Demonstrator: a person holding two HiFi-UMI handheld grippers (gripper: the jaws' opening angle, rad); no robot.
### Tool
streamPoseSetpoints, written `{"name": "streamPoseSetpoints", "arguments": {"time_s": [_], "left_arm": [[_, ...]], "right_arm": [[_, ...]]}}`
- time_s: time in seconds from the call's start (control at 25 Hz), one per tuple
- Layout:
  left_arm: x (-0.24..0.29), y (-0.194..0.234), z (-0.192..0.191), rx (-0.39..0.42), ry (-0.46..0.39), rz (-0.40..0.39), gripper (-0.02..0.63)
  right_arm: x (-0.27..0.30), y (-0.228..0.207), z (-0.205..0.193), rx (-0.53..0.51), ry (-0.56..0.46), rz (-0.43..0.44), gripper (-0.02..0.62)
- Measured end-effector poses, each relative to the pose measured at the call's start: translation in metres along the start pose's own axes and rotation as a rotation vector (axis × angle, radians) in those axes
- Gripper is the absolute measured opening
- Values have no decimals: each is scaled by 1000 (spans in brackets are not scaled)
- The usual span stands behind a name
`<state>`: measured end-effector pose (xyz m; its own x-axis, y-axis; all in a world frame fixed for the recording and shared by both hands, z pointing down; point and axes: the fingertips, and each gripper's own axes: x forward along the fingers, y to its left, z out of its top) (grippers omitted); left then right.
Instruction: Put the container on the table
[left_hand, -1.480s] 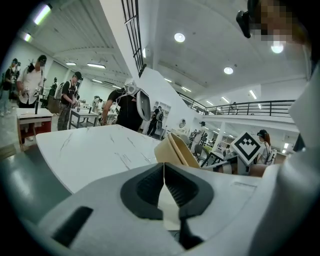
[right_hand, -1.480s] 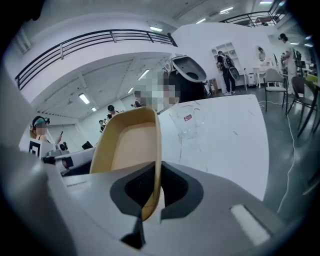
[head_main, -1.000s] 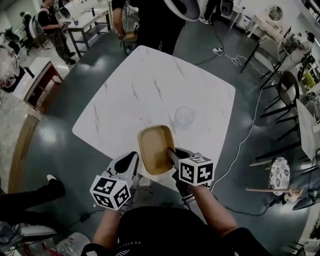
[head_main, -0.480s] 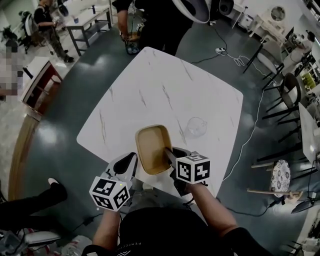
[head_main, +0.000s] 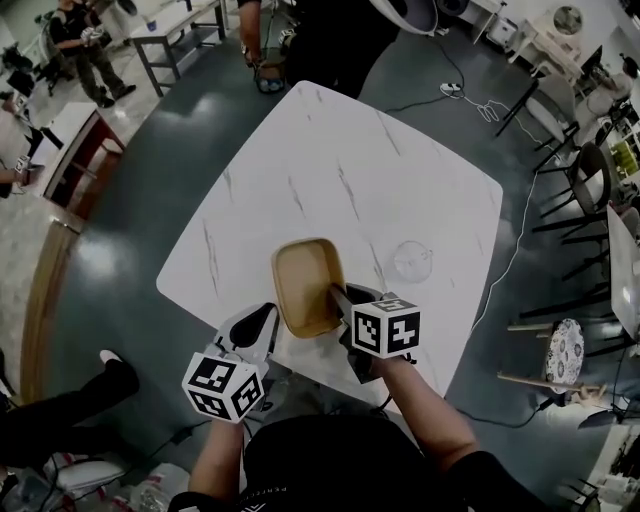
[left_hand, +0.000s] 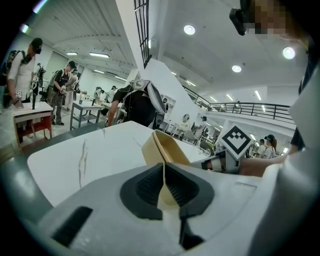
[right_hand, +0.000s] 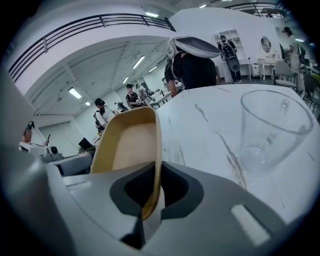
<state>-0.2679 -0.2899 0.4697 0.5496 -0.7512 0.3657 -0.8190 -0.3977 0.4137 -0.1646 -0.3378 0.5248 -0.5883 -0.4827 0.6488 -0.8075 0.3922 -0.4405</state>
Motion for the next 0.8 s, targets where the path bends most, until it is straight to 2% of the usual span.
{"name": "streamPoseSetpoints", "arguments": {"time_s": [0.8], "left_arm": [[15,47,7,-40,17,43,15]], "right_arm": [[52,-1,35,35,-36,-55,16]]}}
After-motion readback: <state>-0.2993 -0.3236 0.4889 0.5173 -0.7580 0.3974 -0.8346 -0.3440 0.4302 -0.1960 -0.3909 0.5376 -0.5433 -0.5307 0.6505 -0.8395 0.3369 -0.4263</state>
